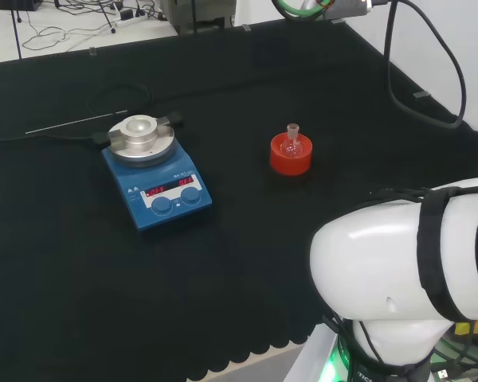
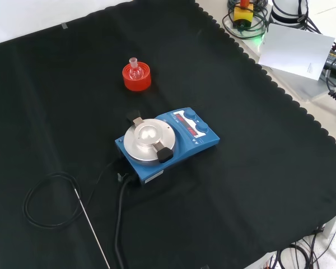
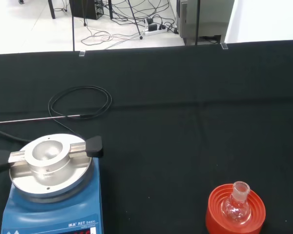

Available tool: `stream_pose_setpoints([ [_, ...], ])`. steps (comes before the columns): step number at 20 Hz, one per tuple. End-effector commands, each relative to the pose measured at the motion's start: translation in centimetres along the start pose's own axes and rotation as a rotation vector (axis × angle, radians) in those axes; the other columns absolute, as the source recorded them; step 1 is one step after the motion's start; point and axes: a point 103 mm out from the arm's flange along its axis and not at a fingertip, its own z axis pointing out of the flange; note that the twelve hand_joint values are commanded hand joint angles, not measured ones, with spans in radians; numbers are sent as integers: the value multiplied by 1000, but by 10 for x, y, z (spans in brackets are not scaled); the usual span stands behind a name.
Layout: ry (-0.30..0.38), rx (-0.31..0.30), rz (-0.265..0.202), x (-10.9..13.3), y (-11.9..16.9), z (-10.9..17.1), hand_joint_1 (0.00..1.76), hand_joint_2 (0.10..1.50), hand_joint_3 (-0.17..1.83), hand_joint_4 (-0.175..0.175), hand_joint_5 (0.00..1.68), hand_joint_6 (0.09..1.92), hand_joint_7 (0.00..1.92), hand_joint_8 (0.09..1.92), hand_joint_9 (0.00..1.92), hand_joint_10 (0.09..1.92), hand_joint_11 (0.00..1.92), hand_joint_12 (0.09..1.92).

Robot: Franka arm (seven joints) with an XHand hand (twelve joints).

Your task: Pick up the round-bottom flask.

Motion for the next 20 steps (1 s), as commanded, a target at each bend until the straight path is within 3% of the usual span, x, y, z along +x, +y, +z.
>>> stream_pose_setpoints([
  [1,-8,-10,2,0,0,0,304,1090,598,-18,297,309,366,781,493,837,277,1361],
  [3,-9,-9,3,1,1,0,92,1231,407,-13,317,221,174,655,297,732,93,1401],
  [5,-8,-7,7,1,2,1,44,1286,315,-12,336,167,132,620,253,702,49,1411],
  [13,1,23,40,-6,16,22,35,1308,268,-12,352,134,124,610,242,692,34,1413],
  [20,14,64,78,-27,32,61,50,1308,254,-12,362,124,129,610,245,693,29,1416],
])
